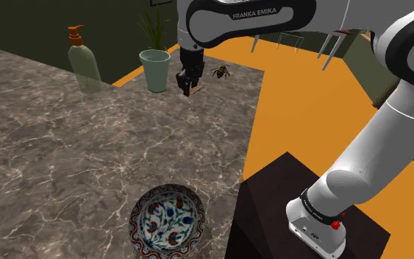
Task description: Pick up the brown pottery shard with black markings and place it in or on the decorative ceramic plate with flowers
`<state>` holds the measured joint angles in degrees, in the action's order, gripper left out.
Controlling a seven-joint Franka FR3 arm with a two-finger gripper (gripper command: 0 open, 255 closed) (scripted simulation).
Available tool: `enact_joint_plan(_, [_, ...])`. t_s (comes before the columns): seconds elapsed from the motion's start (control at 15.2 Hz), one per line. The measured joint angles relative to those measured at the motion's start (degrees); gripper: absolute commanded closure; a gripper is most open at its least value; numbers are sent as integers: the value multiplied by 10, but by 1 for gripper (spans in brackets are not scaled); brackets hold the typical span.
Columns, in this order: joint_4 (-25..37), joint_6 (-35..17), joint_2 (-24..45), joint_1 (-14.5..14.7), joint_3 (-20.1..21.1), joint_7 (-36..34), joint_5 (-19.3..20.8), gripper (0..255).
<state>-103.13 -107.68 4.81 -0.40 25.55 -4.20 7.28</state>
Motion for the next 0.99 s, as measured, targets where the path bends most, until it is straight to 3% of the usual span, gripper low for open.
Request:
enact_joint_plan(0.66, [-82, -1, -84, 48, 48, -83, -41, 255])
enact_joint_plan(0.99, [-95, 5, -102, 79, 83, -144, -54, 255])
